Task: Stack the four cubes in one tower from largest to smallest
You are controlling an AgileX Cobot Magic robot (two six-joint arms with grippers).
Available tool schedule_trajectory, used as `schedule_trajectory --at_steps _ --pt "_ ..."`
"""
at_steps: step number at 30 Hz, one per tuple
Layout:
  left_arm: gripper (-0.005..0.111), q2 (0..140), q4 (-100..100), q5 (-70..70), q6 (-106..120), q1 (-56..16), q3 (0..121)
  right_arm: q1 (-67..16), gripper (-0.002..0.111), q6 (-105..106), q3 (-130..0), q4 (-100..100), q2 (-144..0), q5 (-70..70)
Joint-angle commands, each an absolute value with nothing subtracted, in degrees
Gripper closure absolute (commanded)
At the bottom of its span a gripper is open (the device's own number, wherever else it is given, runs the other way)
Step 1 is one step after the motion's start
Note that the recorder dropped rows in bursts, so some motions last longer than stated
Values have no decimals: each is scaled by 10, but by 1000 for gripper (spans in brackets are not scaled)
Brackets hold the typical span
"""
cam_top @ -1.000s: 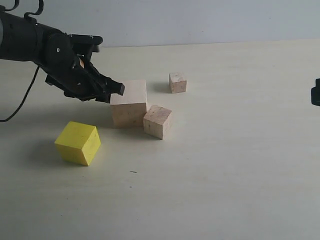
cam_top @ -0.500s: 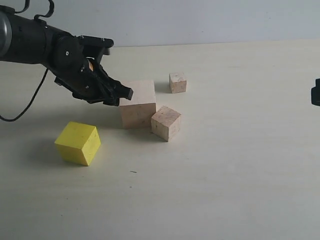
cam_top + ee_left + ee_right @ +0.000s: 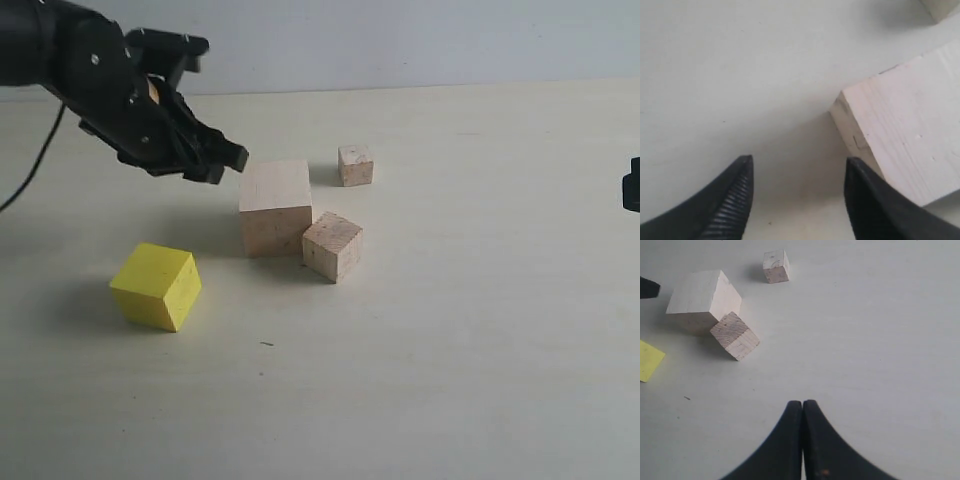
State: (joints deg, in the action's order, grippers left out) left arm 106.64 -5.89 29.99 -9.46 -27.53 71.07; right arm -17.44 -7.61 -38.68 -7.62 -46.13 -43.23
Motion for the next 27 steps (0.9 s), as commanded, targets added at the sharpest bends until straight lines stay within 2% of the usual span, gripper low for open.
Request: schedule_trajectory --at_steps 1,4,9,27 --pt "53 995 -79 369 -92 -273 714 -177 108 -75 -392 -69 -461 -432" --pt "51 965 -78 423 -94 -274 714 -177 108 -75 -392 -69 -461 -433" --pt "31 958 -58 504 -96 -274 712 -177 108 -68 -392 -69 -461 -438" --pt "31 986 0 486 -93 -274 636 -177 108 -56 -392 -71 -461 -438"
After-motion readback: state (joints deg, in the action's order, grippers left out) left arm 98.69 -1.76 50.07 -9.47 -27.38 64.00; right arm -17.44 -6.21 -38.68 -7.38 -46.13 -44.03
